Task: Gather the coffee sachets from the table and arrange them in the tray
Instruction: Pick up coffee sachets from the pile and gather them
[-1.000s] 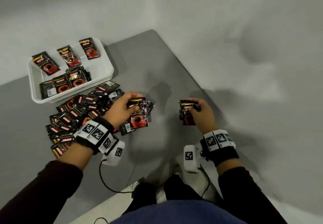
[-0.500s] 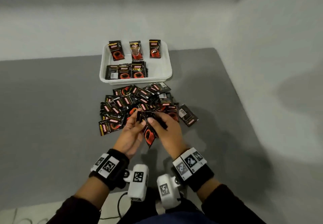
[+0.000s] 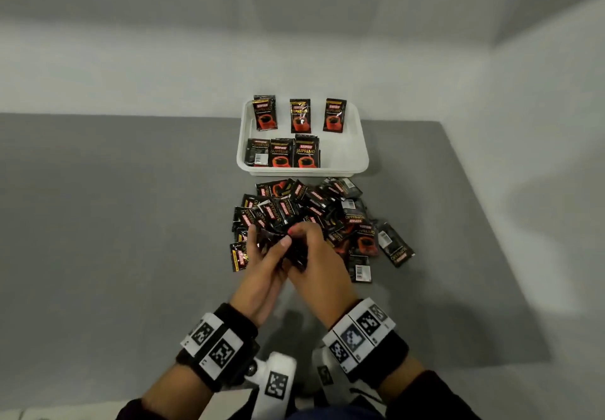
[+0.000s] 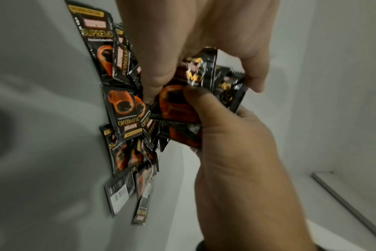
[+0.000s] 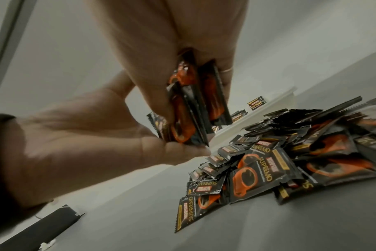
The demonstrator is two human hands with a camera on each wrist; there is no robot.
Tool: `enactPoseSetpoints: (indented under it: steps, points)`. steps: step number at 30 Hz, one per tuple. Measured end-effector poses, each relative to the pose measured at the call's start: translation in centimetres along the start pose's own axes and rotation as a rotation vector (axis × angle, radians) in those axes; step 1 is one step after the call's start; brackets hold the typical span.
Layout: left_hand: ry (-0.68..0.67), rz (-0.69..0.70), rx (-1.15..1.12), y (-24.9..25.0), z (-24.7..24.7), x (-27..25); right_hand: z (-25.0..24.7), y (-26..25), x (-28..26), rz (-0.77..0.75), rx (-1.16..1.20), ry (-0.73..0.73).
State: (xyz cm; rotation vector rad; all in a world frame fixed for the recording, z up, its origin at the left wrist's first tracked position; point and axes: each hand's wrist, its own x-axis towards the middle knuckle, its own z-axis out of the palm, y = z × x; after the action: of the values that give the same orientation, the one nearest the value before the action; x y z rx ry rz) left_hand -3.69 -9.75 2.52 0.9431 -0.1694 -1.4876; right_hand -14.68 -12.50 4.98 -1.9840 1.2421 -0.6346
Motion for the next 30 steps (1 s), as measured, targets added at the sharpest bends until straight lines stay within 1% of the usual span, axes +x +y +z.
enactPoseSetpoints:
  steps: [2, 4, 6, 7, 10, 12, 15, 17, 19, 20, 22, 25, 30]
  points:
    - [0.036, 0.038, 0.025, 0.8, -0.1, 0.8, 0.4, -0.6, 0.5, 0.017, 0.016, -0.03]
    - [0.044, 0.084, 0.048, 2.1, -0.2, 1.6, 0.8, -0.9, 0.9, 0.029, 0.1, -0.078]
    - [0.017, 0.106, 0.065, 3.5, -0.4, 2.4, 1.3, -0.9, 0.9, 0.001, 0.202, -0.084]
    - [-0.018, 0.101, 0.072, 4.1, -0.7, 2.6, 1.5, -0.8, 0.8, -0.023, 0.201, -0.065]
    - [-0.128, 0.057, 0.102, 5.1, -1.0, 2.9, 1.5, -0.5, 0.6, -0.069, 0.062, 0.048]
    - [-0.151, 0.044, 0.107, 5.0, -0.9, 2.9, 1.3, -0.3, 0.9, -0.078, 0.009, 0.067]
    - [-0.127, 0.028, 0.082, 4.6, -0.8, 3.1, 1.2, 0.0, 1.3, -0.064, 0.076, 0.018]
    - [-0.116, -0.044, 0.062, 4.3, -0.7, 3.0, 1.2, 0.4, 1.5, -0.05, 0.1, -0.019]
    - [-0.117, -0.135, 0.107, 4.0, -0.6, 2.8, 1.1, 0.7, 1.7, -0.04, 0.088, -0.073]
    - [-0.118, -0.154, 0.129, 3.7, -0.4, 2.7, 1.0, 0.9, 1.9, -0.043, 0.075, -0.092]
    - [-0.096, -0.113, 0.144, 3.4, -0.1, 2.9, 0.8, 1.3, 2.2, -0.064, 0.071, -0.112]
    - [-0.054, 0.012, 0.147, 3.0, 0.5, 3.4, 0.4, 1.9, 2.7, -0.099, 0.099, -0.128]
    - [-0.038, 0.076, 0.157, 2.3, 1.3, 3.5, -0.8, 3.4, 3.4, -0.142, 0.239, -0.086]
